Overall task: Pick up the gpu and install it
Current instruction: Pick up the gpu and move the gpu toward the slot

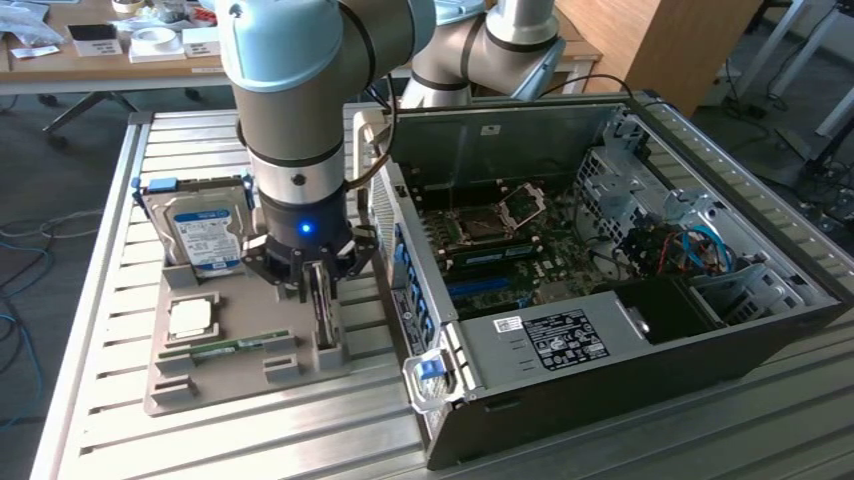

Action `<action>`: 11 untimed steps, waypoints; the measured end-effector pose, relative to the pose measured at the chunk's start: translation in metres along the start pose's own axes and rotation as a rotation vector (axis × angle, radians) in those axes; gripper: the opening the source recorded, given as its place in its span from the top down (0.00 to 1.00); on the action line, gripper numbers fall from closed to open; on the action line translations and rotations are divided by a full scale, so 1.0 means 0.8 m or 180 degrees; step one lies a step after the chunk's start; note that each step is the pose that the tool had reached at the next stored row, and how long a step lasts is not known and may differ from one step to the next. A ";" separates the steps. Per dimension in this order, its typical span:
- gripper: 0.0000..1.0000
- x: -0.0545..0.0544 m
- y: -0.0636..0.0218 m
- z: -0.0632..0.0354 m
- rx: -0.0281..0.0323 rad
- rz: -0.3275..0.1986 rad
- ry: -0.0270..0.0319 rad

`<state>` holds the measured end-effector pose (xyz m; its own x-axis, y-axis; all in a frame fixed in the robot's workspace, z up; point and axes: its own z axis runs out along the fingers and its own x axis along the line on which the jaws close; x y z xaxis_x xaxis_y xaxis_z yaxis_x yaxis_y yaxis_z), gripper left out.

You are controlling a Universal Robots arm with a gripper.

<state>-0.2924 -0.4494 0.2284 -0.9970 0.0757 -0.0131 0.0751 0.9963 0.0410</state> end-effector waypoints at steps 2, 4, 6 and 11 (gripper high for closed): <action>0.60 0.000 0.000 0.000 0.0000 0.0000 0.0000; 0.73 0.000 0.000 0.000 0.0000 0.0000 0.0000; 0.73 0.000 0.000 0.000 0.0000 0.0000 0.0000; 0.73 0.000 0.000 0.000 0.0000 0.0000 0.0000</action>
<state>-0.2924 -0.4494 0.2284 -0.9970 0.0758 -0.0131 0.0752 0.9963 0.0410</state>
